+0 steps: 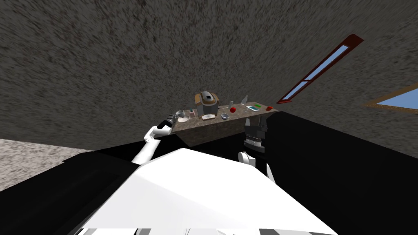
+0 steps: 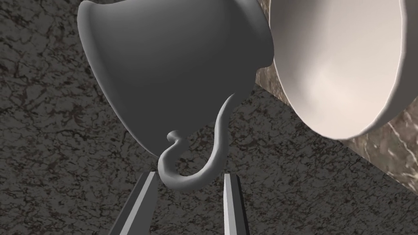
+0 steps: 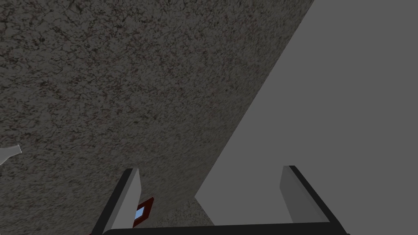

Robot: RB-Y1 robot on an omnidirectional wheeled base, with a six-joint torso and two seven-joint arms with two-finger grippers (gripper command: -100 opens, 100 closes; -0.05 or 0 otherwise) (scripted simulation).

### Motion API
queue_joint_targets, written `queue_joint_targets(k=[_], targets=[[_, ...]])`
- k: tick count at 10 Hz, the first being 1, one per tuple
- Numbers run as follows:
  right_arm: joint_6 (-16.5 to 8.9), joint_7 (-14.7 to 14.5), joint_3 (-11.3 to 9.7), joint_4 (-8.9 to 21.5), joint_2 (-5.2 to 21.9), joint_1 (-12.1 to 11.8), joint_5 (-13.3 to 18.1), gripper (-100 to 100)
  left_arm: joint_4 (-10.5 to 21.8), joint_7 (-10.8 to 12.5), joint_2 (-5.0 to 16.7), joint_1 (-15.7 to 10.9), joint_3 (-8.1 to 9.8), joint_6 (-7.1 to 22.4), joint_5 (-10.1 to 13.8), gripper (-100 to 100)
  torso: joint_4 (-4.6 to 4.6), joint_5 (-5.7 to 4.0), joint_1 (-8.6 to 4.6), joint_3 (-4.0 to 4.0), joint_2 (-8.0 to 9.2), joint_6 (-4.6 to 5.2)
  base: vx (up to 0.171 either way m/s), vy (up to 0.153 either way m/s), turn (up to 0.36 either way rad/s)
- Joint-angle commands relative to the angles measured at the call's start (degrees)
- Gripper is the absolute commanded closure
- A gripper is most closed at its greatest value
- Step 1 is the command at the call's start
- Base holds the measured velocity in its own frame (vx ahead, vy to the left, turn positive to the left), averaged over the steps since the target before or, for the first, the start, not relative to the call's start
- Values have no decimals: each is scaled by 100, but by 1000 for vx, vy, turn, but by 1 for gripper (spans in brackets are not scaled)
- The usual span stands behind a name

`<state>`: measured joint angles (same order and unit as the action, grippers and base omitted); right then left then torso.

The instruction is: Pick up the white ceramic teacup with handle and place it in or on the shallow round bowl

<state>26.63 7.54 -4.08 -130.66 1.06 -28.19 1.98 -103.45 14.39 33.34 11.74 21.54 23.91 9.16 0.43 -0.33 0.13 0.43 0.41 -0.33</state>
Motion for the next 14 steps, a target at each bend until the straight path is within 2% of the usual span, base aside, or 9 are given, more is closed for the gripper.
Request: queue_joint_targets(k=[1,7,10,11,12,14], targets=[[0,0,0,0,0,0,0,0,132,87,-98,-34,-50,-286,-79,100,0,0,0,0,0,0,10,48,-50],[0,0,0,0,0,0,0,0,585,376,-466,-144,-238,-1223,-358,100,9,-6,-3,6,2,1,21,59,-46],[0,0,0,0,0,0,0,0,746,473,-606,-179,-296,-1548,-450,100,13,-9,-7,12,12,-3,14,47,-22],[0,0,0,0,0,0,0,0,718,447,-578,-165,-285,-1476,-430,100,13,-10,-7,13,13,-3,7,22,-9],[0,0,0,0,0,0,0,0,725,455,-584,-165,-288,-1503,-433,-100,15,-13,-16,16,17,-5,0,0,0],[0,0,0,0,0,0,0,0,724,454,-583,-166,-288,-1501,-433,-100,16,-16,-26,18,21,-5,0,0,0]])
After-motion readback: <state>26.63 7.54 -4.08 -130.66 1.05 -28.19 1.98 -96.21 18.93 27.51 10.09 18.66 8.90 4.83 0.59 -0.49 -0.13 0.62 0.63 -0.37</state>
